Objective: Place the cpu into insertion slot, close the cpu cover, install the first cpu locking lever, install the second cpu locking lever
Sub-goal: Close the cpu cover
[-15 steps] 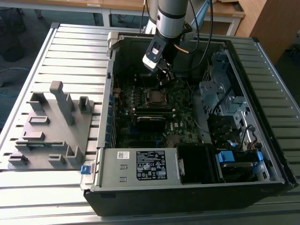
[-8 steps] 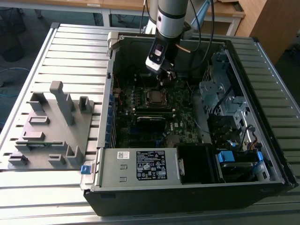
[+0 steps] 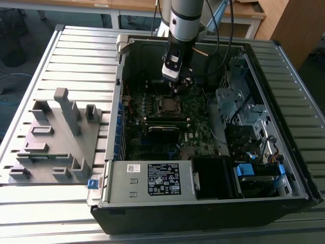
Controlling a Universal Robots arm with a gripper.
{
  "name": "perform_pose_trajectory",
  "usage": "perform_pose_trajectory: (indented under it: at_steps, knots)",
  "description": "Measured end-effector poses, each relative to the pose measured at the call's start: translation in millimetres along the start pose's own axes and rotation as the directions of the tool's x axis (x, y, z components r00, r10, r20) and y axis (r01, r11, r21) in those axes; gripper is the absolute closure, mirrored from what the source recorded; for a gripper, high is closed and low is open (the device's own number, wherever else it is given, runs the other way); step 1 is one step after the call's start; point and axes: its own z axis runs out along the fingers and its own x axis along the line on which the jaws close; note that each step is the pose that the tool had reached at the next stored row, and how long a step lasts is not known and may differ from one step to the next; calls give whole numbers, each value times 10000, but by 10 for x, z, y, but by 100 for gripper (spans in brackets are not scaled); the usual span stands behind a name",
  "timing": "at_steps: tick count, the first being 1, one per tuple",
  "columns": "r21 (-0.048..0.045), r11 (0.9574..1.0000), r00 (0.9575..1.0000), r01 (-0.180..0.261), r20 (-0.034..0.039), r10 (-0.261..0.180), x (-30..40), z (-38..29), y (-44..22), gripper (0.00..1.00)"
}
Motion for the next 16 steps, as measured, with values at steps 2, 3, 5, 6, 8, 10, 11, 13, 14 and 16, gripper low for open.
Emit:
perform_pose_trajectory:
  at_steps: [2,3,5,6,8,10,11,13,14,16]
  knots:
    - [1,9995,9995,330,4,-330,0,1,0,90]
    - [1,9988,9988,499,6,-499,0,1,0,90]
    - [1,9963,9963,856,11,-856,0,2,0,90]
    - [2,9947,9947,1026,13,-1026,0,3,0,90]
    - [3,9906,9906,1370,17,-1370,0,4,0,90]
    - [4,9853,9853,1710,22,-1710,0,5,0,90]
    - [5,9823,9823,1872,24,-1872,0,6,0,90]
    - [7,9763,9763,2166,28,-2166,0,9,0,90]
    - [9,9733,9733,2296,31,-2296,0,9,0,90]
    - [11,9669,9669,2550,34,-2550,0,11,0,90]
